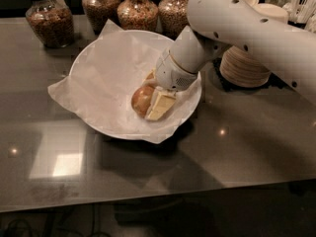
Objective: Pick apple from white bowl
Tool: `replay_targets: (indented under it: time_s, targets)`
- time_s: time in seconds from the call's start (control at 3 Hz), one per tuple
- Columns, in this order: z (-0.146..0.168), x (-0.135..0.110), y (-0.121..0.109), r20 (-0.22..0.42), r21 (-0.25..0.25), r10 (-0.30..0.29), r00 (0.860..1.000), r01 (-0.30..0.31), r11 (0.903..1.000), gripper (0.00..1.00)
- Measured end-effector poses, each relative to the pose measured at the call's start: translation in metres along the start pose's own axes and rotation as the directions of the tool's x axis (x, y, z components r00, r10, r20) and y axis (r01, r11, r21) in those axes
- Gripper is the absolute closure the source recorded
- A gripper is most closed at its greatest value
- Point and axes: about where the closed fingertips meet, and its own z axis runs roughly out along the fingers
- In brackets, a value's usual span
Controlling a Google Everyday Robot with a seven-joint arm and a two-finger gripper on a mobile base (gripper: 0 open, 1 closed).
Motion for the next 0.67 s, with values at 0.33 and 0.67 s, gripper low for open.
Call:
replay_targets:
  time_s: [0.33, 0.67]
  targets:
    - [0.0, 0.0, 0.0, 0.0, 0.0, 0.0, 1.0, 0.0, 1.0, 1.0]
    - [-0.012, -0.012, 0.002, 0.072, 0.021, -0.019, 0.997, 0.017, 0.9996, 1.0]
